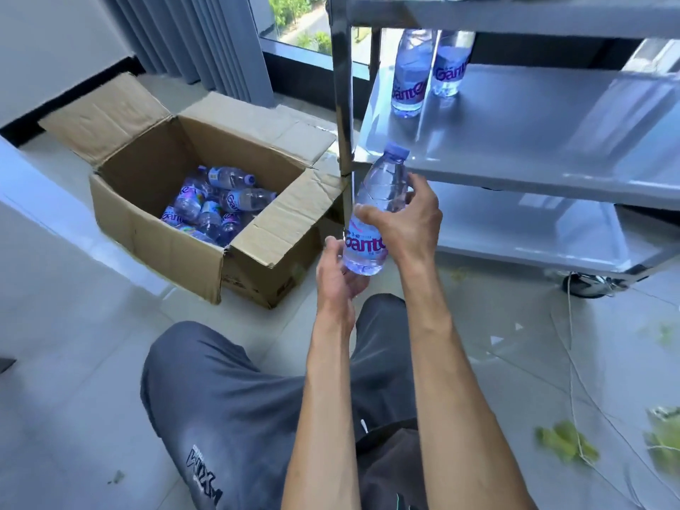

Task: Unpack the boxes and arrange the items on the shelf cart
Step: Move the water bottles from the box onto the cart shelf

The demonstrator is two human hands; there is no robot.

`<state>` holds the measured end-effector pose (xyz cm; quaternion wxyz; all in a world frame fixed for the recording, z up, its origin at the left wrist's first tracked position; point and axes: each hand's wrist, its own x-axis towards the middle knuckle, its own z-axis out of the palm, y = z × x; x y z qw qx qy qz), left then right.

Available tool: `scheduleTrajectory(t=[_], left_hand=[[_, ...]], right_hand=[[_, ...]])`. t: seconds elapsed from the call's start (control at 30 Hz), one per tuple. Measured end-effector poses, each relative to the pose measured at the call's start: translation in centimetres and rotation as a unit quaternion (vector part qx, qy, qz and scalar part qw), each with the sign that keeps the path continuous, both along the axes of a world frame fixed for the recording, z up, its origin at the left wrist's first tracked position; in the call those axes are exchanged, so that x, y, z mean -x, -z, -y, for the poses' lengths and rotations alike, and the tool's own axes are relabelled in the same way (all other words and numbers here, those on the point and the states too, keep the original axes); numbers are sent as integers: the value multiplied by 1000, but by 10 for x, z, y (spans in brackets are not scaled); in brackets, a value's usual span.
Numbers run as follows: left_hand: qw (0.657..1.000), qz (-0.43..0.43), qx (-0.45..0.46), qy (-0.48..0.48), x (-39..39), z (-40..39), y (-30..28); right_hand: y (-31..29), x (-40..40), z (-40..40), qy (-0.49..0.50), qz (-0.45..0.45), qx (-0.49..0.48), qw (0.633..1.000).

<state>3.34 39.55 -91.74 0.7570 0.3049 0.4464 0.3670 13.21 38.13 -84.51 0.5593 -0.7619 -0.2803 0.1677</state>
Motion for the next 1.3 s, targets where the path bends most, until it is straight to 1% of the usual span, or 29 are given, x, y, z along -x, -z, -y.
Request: scheduleTrajectory(t=[0.07, 0.13, 0.2, 0.27, 0.33, 0.43, 0.5, 0.63, 0.7, 0.83, 0.93, 1.07, 1.17, 1.3], left_hand=[[998, -32, 1, -47, -6, -11, -5], [996, -48, -8, -77, -8, -19, -8], [993, -69, -19, -95, -12, -28, -10], [990, -98, -43, -96, -25, -39, -13], [981, -139, -111, -73, -52, -58, -20], [950, -205, -232, -26, -109, -97, -41], [937, -229, -264, -16, -147, -125, -55], [903, -285, -323, -1, -202, -180, -67], [898, -287, -333, 5, -220, -203, -67], [909, -267, -320, 32, -254, -231, -51], [906, -266, -329, 10, -274, -234, -39], [881, -296, -365, -45, -288, -233, -25], [855, -315, -409, -54, -294, -231, -16], [840, -327, -428, -63, -294, -231, -13]], right_hand=[[-2, -15, -8, 44, 25, -11, 999], [-8, -36, -20, 73, 25, -37, 996], [-19, -62, -35, 94, 27, -61, 993], [-31, -90, -52, 105, 56, -60, 991], [-41, -114, -69, 111, 89, -54, 988], [-45, -137, -94, 114, 107, -47, 987], [-40, -148, -105, 112, 111, -24, 987], [-26, -169, -121, 124, 89, -63, 986], [-24, -181, -125, 121, 85, -79, 986], [-17, -211, -136, 111, 111, -61, 986], [-12, -224, -151, 108, 130, -42, 985], [8, -221, -160, 131, 109, -45, 984], [31, -220, -156, 128, 101, -38, 986], [37, -236, -167, 144, 88, -28, 985]])
